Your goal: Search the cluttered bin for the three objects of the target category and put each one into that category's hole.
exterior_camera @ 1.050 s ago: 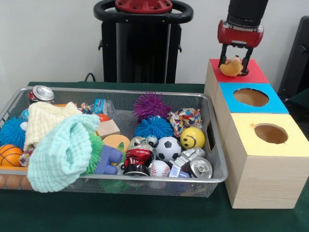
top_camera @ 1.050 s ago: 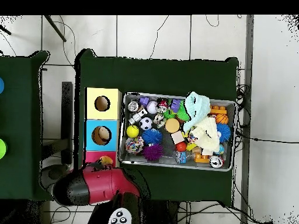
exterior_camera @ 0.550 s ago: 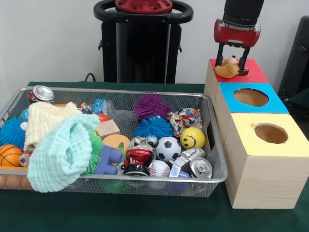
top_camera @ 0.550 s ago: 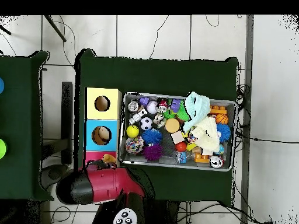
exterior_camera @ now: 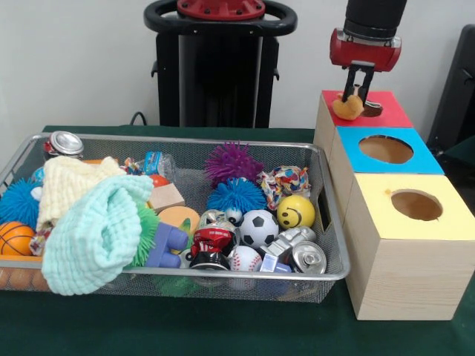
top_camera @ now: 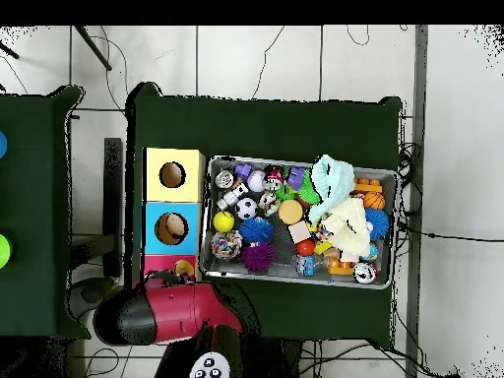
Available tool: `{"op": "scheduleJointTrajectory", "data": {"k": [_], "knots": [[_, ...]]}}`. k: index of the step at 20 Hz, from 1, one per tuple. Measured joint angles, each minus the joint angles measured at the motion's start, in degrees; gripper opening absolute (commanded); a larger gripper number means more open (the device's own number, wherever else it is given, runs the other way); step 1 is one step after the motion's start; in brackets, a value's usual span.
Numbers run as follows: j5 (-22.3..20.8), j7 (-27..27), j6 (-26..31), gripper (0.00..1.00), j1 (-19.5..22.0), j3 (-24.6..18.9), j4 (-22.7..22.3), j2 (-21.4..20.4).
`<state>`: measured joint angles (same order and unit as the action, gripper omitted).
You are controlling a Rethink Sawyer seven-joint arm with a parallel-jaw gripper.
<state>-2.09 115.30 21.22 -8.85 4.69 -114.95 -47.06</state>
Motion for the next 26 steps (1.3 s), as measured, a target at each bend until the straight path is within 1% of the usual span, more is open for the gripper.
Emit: {"op": "scheduleJointTrajectory", "data": {"k": [10,16,23,26], "knots": [[0.00,0.00,0.00,0.00,-0.13,0.01,0.00,0.00],[0.00,0.00,-0.01,0.00,-1.14,0.00,-0.01,0.06],[0.01,0.00,-1.23,0.00,-3.87,0.00,0.00,0.54],[0.00,0.00,-2.89,0.00,-5.29,0.01,-0.01,1.33]]}}
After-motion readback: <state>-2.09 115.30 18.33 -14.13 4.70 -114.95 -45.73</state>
